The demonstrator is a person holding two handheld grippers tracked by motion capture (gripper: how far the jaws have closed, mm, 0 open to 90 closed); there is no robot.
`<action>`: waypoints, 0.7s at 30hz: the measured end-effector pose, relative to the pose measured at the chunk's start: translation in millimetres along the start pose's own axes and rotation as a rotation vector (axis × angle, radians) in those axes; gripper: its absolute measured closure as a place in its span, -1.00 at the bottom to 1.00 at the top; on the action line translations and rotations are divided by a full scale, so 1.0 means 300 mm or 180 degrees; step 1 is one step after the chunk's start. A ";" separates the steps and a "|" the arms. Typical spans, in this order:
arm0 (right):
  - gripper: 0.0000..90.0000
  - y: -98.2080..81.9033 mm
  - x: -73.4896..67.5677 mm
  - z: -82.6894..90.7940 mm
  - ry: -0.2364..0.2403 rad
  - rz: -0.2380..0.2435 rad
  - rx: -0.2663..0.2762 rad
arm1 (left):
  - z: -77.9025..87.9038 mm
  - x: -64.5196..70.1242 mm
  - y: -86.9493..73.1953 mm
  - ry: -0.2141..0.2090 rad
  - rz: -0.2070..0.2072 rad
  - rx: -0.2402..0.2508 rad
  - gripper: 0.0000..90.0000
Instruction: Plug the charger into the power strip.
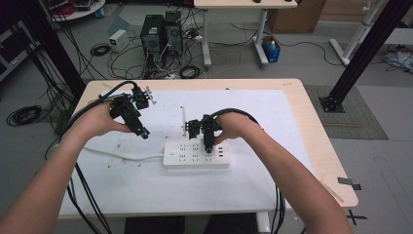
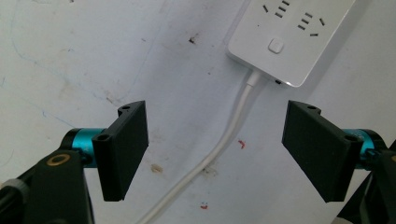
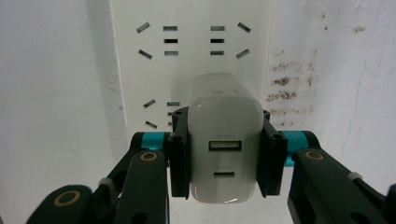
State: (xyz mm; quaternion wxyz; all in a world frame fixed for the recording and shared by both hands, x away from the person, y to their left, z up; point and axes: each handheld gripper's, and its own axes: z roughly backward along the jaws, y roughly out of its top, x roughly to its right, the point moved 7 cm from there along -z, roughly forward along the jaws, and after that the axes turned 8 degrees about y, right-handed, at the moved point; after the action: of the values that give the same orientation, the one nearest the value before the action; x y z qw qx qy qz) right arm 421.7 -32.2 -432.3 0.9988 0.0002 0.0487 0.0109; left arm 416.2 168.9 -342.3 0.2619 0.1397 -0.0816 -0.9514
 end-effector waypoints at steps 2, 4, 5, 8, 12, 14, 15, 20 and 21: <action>0.40 -0.001 -0.002 -0.001 -0.0012 -0.0008 0.0014 | -0.005 -0.001 0.000 -0.0006 -0.0010 -0.0009 -0.49; 0.39 -0.002 -0.001 -0.001 -0.0010 0.0022 0.0019 | -0.004 0.000 0.001 -0.0005 0.0007 -0.0002 -0.49; 0.38 -0.002 0.001 -0.001 -0.0002 0.0060 0.0027 | -0.002 0.001 0.001 -0.0020 0.0007 0.0013 -0.49; 0.15 -0.017 0.010 -0.002 -0.0013 -0.0010 0.0189 | 0.009 -0.001 -0.004 0.0001 0.0007 0.0021 -0.49; -0.21 -0.059 0.008 0.070 0.0095 -0.0418 0.0704 | 0.020 0.000 -0.017 0.0004 0.0035 0.0039 -0.49; -0.38 -0.102 0.015 0.108 -0.0007 -0.0675 0.0761 | 0.023 -0.001 -0.020 0.0013 0.0053 0.0051 -0.49; -0.47 -0.125 0.016 0.128 -0.0043 -0.0827 0.0810 | 0.026 -0.003 -0.020 0.0024 0.0070 0.0060 -0.49; -0.51 -0.247 0.032 0.206 -0.0196 -0.1493 0.1115 | 0.026 -0.002 -0.023 0.0040 0.0088 0.0094 -0.54; -0.51 -0.266 0.027 0.214 -0.0187 -0.1512 0.1161 | 0.025 -0.002 -0.025 0.0035 0.0071 0.0079 -0.54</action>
State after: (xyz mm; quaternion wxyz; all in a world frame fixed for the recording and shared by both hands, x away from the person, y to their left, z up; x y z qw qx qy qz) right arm 437.6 -111.6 -369.2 0.9578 0.1685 0.0196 -0.2320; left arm 411.0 176.1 -336.8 0.2712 0.1474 -0.0935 -0.9466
